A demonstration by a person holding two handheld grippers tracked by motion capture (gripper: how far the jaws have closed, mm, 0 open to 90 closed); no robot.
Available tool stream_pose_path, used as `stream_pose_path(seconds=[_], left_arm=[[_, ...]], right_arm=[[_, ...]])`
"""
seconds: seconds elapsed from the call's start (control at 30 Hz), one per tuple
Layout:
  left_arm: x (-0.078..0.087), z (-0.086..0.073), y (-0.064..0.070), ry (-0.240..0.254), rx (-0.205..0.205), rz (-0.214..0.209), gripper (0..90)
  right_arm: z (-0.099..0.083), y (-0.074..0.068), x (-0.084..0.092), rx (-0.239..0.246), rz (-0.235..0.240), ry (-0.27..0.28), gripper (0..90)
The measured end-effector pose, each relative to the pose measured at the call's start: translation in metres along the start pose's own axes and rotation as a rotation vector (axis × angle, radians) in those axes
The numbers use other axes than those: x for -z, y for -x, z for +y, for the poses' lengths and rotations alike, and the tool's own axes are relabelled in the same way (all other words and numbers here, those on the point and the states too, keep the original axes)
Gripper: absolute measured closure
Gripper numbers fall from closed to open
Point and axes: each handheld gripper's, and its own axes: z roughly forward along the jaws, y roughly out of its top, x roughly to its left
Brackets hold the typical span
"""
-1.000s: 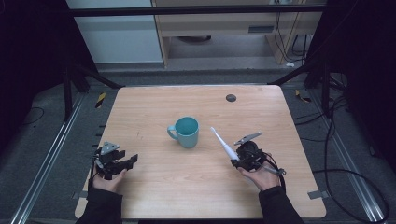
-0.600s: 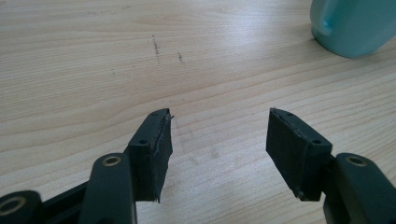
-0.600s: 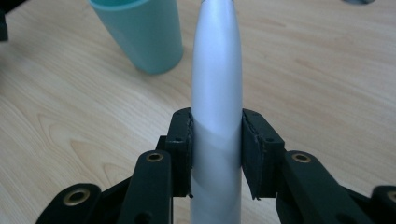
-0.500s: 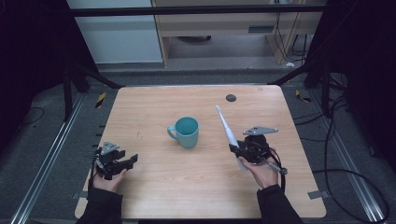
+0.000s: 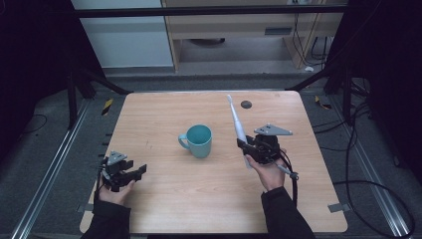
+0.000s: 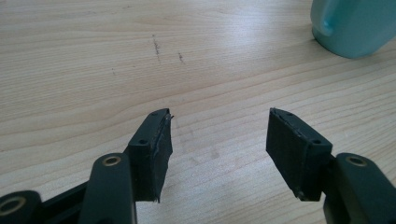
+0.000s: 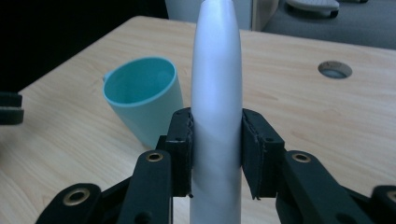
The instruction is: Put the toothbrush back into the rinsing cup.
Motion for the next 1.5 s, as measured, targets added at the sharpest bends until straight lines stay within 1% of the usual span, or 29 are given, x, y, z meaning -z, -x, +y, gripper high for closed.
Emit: stream_pose_path(seconds=[0.03, 0.1, 0.13, 0.17, 0.37, 0.53, 0.7, 0.8, 0.83, 0.9, 1.0, 1.1, 1.17, 1.27, 1.5], left_arm=[[0.0, 0.0, 0.0, 0.0, 0.0, 0.0, 40.0], [0.0, 0.0, 0.0, 0.001, 0.001, 0.0, 40.0], [0.0, 0.0, 0.0, 0.001, 0.001, 0.0, 40.0], [0.0, 0.0, -0.001, 0.001, 0.002, -0.001, 40.0], [0.0, 0.0, -0.001, 0.001, 0.004, -0.001, 40.1], [0.0, 0.0, -0.001, -0.001, 0.005, 0.001, 40.1], [0.0, 0.0, -0.002, 0.0, 0.007, 0.001, 40.1], [0.0, 0.0, -0.001, 0.0, 0.007, 0.0, 40.1], [-0.001, 0.0, -0.001, 0.0, 0.006, 0.001, 40.1], [-0.001, 0.0, -0.002, 0.0, 0.007, 0.001, 40.1], [-0.001, 0.0, -0.002, 0.001, 0.009, -0.001, 40.2], [-0.001, 0.0, -0.002, 0.002, 0.009, 0.0, 40.2], [-0.001, 0.0, -0.002, 0.002, 0.008, 0.0, 40.2], [-0.001, 0.0, -0.002, 0.003, 0.009, 0.0, 40.2], [-0.001, 0.0, -0.002, 0.004, 0.011, 0.0, 40.2]], right_arm=[[0.004, -0.003, -0.002, 0.004, -0.01, 0.027, 66.4], [0.007, -0.006, -0.005, -0.006, -0.013, 0.055, 66.4], [0.007, -0.006, -0.005, -0.006, -0.013, 0.055, 66.4], [0.01, -0.008, -0.007, -0.008, -0.018, 0.075, 66.4], [0.019, -0.012, -0.017, -0.019, -0.004, 0.118, 66.4], [0.024, -0.016, -0.025, -0.031, -0.006, 0.156, 66.4], [0.028, -0.019, -0.031, -0.038, -0.003, 0.179, 66.4], [0.031, -0.02, -0.036, -0.055, 0.007, 0.199, 66.4], [0.032, -0.022, -0.04, -0.059, 0.011, 0.207, 66.4], [0.033, -0.023, -0.041, -0.061, 0.013, 0.207, 66.4], [0.035, -0.027, -0.049, -0.063, 0.027, 0.208, 66.4], [0.038, -0.032, -0.057, -0.067, 0.036, 0.22, 66.4], [0.039, -0.034, -0.058, -0.067, 0.037, 0.222, 66.4], [0.044, -0.038, -0.064, -0.079, 0.05, 0.233, 66.4], [0.05, -0.045, -0.075, -0.072, 0.059, 0.24, 66.4]])
